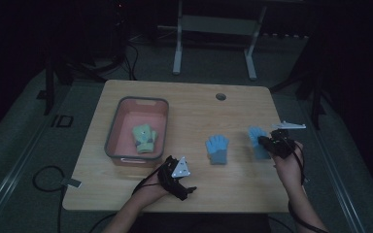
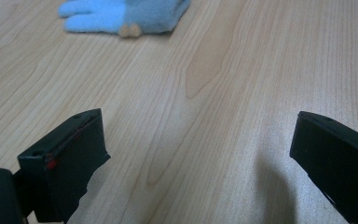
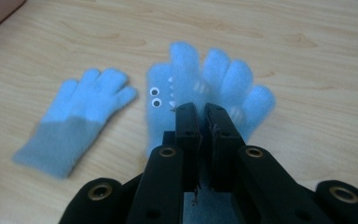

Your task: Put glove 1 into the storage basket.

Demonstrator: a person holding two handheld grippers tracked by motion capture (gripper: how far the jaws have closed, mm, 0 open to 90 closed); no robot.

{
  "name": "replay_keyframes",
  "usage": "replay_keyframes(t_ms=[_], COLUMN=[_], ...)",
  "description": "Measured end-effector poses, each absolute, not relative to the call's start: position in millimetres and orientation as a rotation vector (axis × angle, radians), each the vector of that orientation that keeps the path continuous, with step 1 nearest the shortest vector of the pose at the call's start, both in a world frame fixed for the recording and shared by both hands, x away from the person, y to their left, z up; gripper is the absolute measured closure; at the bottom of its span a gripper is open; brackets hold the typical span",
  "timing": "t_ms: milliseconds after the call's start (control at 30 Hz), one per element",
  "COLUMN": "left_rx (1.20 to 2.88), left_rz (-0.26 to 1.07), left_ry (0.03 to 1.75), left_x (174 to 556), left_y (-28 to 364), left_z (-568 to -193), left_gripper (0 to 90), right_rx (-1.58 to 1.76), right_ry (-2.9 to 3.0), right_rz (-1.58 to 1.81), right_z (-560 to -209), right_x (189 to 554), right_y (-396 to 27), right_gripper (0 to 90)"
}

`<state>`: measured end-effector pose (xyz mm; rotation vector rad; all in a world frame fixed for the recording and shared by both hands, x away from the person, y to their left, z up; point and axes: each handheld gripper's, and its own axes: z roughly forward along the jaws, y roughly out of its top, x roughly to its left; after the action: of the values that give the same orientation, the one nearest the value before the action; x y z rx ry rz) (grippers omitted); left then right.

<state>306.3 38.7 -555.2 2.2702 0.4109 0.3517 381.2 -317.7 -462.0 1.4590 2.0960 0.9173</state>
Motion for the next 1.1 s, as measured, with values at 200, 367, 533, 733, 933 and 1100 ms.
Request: replay_keyframes(t_ms=[200, 367, 533, 733, 933, 1100], left_rx=[2.268, 2.269, 2.267, 2.267, 2.269, 2.271], left_rz=[0.348, 0.352, 0.353, 0.352, 0.352, 0.354], left_ry=[0.411, 0.410, 0.407, 0.408, 0.406, 0.404], left_x=[305.7, 305.6, 305.3, 305.6, 305.8, 306.2], left_y=[38.7, 38.5, 37.8, 38.4, 38.3, 38.4], left_z=[-555.2, -555.2, -555.3, -555.3, -555.2, -555.5], left_gripper=[3.5, 3.5, 3.5, 3.5, 3.5, 3.5], right_rx=[1.479, 1.543, 1.609, 1.656, 1.592, 1.451], right_ry=[2.104, 2.102, 2.085, 2.076, 2.150, 2.229], right_rz=[0.905, 0.908, 0.853, 0.795, 0.832, 0.823], right_z=[-472.8, -493.7, -518.3, -535.7, -532.1, -524.3], right_x=[390.0, 396.6, 401.2, 404.3, 406.0, 404.6], right_y=[-296.0, -282.1, -275.7, -283.1, -290.1, -306.4], right_gripper=[84.8, 84.5, 84.0, 77.9, 65.9, 63.7])
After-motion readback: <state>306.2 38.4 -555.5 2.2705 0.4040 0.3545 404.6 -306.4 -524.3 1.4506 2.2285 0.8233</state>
